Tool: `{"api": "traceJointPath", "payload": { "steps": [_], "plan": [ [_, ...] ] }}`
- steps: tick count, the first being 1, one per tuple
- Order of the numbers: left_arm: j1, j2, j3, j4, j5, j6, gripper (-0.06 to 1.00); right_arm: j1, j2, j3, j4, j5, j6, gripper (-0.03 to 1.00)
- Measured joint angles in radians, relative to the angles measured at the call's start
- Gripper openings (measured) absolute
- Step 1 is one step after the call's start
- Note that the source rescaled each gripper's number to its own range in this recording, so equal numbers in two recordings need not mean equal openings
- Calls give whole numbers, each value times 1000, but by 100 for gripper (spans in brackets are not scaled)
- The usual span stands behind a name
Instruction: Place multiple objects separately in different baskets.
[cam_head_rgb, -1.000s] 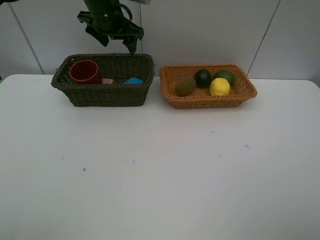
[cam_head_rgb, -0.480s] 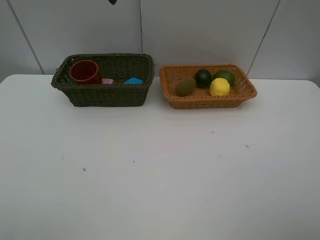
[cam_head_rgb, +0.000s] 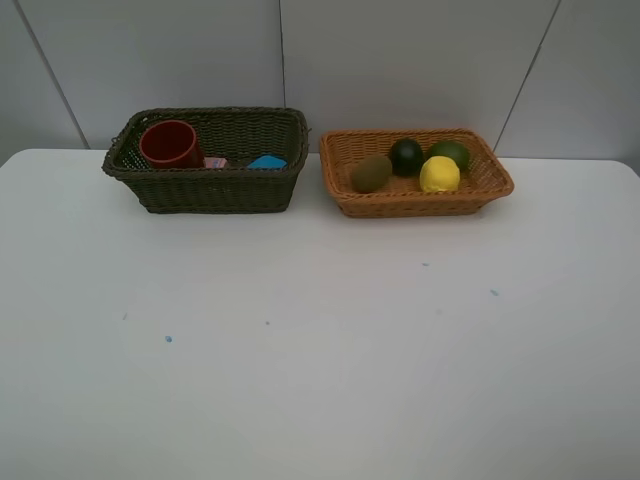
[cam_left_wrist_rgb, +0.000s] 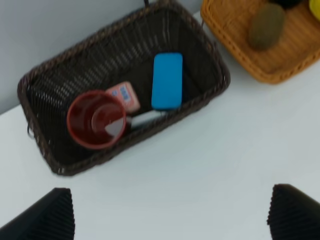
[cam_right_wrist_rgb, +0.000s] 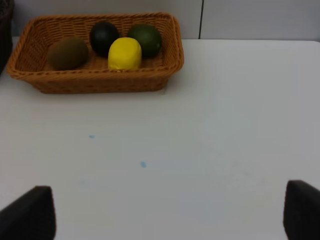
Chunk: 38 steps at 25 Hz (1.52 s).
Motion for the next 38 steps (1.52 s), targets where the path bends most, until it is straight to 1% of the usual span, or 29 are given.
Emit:
{"api": "traceJointPath", "payload": {
  "steps": [5,11,13,16,17,21,27,32,38],
  "plan": [
    [0,-228,215,24,1,-8,100,0,0,0,0,0,0,100],
    [9,-499,437,71,-1,-40,100,0,0,0,0,0,0,100],
    [41,-581,504,72,-2,-45,100,0,0,0,0,0,0,100],
    [124,-713,612,66,-1,-38,100,0,0,0,0,0,0,100],
    [159,-757,645,58,-2,-28,100,0,0,0,0,0,0,100],
    [242,-915,745,7,-18,-3,100,0,0,0,0,0,0,100],
    [300,-1107,898,-85,-22,7,100,0,0,0,0,0,0,100],
    [366,-1197,989,-134,-22,7,100,0,0,0,0,0,0,100],
    [471,-1229,1042,-201,-32,32,100,0,0,0,0,0,0,100]
  ]
}}
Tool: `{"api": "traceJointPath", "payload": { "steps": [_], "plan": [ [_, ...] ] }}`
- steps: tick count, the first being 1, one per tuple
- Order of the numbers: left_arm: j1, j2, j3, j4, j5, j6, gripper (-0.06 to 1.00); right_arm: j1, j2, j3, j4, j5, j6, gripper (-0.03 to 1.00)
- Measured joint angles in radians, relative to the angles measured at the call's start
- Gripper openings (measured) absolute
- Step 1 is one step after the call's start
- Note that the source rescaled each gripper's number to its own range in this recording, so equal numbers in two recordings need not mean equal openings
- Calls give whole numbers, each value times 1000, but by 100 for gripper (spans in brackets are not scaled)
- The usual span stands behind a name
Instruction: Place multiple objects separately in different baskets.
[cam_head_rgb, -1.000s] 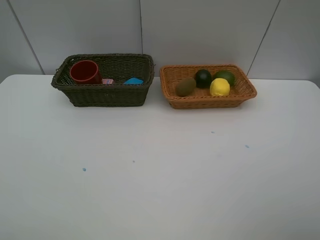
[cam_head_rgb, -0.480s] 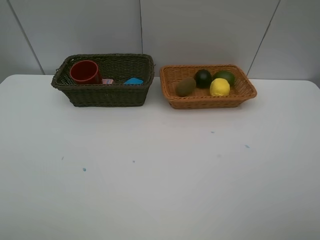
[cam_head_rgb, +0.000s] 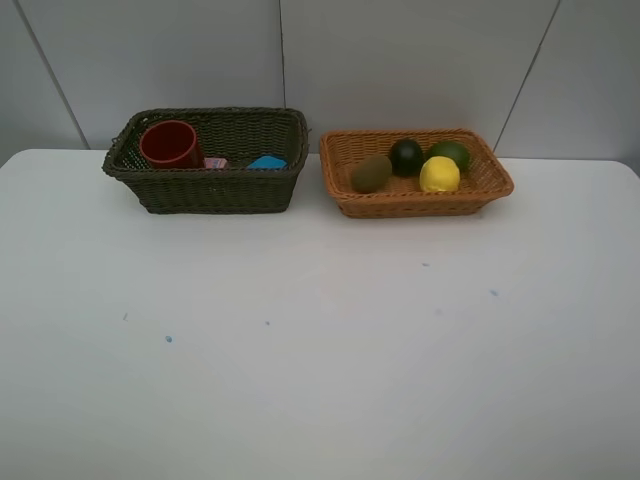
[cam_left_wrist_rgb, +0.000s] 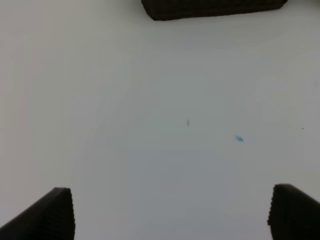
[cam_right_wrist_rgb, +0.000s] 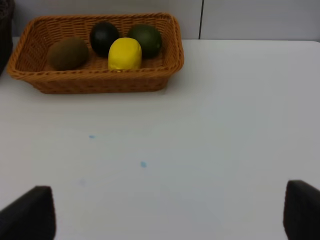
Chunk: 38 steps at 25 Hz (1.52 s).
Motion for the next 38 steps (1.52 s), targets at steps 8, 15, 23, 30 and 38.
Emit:
{"api": "traceJointPath", "payload": {
  "steps": [8,15,23,30,38],
  "plan": [
    [84,0,29,-47,-48,51,100,0,0,0,0,0,0,100],
    [84,0,66,-48,-117,52,100,0,0,0,0,0,0,100],
    [84,-19,67,-32,-118,27,100,0,0,0,0,0,0,100],
    [84,-149,69,0,-117,-3,100,0,0,0,0,0,0,100],
    [84,-152,69,0,-117,-6,100,0,0,0,0,0,0,100]
  ]
}}
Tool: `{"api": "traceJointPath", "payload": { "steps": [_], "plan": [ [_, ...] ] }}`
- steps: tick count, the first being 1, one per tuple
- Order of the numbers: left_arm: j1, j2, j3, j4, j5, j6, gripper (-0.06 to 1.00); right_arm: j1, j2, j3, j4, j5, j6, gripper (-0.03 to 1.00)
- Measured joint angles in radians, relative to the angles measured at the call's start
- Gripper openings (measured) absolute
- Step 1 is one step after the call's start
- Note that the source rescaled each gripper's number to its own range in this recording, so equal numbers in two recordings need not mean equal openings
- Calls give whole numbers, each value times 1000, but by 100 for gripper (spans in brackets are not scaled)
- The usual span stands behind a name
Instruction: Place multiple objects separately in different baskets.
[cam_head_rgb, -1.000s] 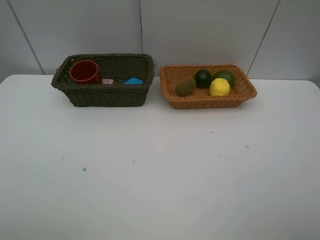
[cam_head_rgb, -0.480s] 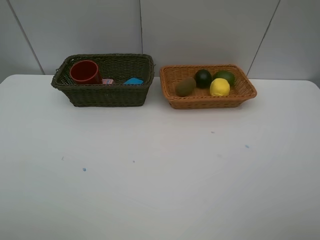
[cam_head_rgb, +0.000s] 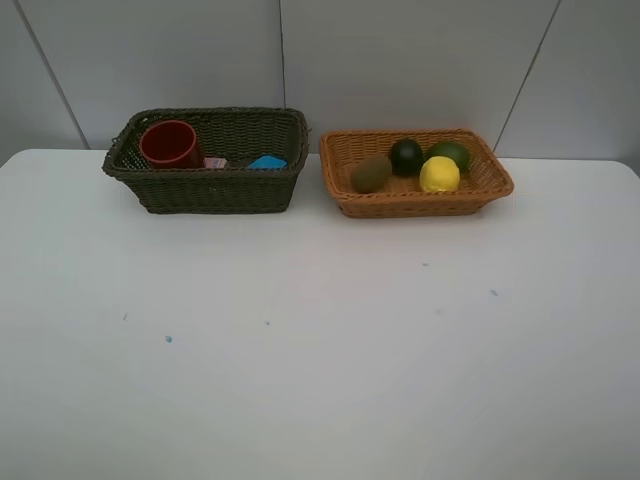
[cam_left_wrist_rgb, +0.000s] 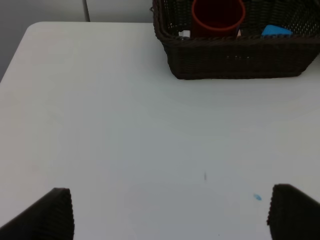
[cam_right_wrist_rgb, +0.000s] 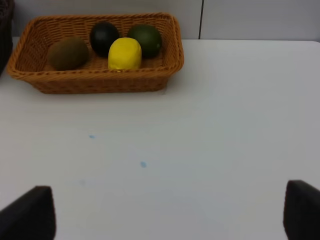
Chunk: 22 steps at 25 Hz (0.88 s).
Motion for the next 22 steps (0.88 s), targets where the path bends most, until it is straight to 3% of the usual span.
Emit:
{"api": "traceJointPath", "payload": {
  "steps": [22],
  "plan": [
    [0,0,0,8,0,-1,100,0,0,0,0,0,0,100]
  ]
}}
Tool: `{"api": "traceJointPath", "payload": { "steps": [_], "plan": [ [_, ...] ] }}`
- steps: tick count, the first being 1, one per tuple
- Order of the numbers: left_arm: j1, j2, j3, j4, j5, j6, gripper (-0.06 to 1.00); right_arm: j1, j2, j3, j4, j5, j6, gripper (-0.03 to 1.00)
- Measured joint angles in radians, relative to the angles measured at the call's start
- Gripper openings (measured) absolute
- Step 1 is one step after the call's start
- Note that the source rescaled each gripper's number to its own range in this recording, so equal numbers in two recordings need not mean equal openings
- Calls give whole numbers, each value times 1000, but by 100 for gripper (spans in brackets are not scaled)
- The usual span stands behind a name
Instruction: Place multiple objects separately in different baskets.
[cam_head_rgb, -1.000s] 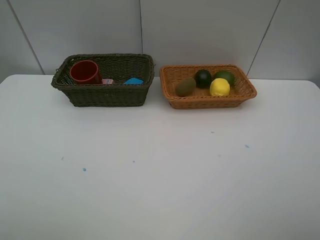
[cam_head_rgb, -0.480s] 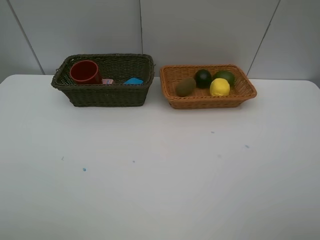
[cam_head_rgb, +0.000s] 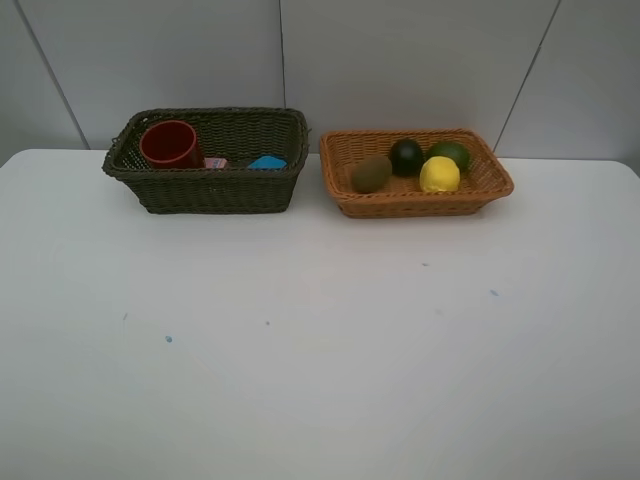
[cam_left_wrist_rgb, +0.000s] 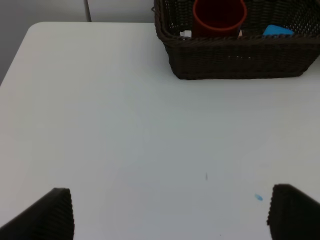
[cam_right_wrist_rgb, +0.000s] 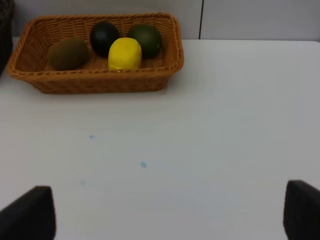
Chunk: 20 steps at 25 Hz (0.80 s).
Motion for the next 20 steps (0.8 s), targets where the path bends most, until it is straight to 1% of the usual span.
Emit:
{"api": "traceJointPath", "payload": {
  "steps": [20],
  "plan": [
    [0,0,0,0,0,0,100,0,0,0,0,0,0,100]
  ]
}}
